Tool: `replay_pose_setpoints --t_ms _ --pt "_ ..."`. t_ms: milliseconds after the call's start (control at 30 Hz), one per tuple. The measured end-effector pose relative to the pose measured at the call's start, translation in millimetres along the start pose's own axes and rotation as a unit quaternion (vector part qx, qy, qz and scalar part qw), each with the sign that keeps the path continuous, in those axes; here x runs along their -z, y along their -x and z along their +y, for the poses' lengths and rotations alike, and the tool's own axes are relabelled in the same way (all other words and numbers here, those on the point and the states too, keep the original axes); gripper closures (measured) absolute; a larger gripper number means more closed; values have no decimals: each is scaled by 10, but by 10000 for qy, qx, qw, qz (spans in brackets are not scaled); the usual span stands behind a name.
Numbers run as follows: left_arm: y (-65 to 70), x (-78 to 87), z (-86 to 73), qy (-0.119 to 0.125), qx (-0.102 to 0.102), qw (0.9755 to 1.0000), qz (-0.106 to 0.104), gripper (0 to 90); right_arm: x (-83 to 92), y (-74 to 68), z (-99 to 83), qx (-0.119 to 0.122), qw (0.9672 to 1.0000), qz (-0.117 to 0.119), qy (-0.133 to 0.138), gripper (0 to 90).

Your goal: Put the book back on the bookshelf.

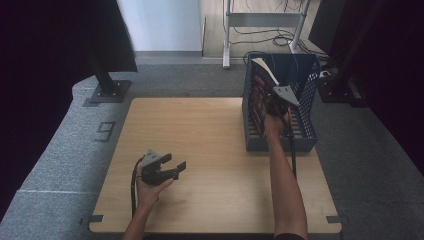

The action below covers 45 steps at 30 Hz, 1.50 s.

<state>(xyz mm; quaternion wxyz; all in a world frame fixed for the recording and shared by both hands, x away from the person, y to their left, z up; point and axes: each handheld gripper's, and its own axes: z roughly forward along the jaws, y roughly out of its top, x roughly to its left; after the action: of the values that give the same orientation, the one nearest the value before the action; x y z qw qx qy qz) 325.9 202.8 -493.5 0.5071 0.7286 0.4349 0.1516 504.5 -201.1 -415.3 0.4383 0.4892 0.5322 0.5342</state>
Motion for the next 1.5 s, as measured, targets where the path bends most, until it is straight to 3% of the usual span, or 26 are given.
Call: replay_pose_setpoints --t_ms 200,367,433,633,767,867,1033,1500 --pt "13 0 2 -9 -13 10000 -15 249 93 -81 -125 19 9996 285 -17 794" --pt "44 -5 7 -3 -33 10000 -33 249 211 -191 -125 437 9973 491 -316 757" --pt "61 -1 10 -6 -59 10000 -46 249 228 -221 -116 496 9963 513 -481 753" --pt "67 22 24 40 -73 10000 -48 249 204 -199 -132 369 9956 409 -764 758" --pt "55 20 23 39 -38 10000 -42 249 187 -175 -139 356 9954 364 -809 796" --pt "69 20 25 46 -48 10000 -55 249 187 -149 -135 403 9957 284 -788 815" --pt "77 15 24 33 -58 10000 -55 249 178 -69 -136 190 9972 173 -708 817" --pt "47 32 28 55 -32 10000 -15 249 75 4 -145 -62 9987 -144 -486 818"
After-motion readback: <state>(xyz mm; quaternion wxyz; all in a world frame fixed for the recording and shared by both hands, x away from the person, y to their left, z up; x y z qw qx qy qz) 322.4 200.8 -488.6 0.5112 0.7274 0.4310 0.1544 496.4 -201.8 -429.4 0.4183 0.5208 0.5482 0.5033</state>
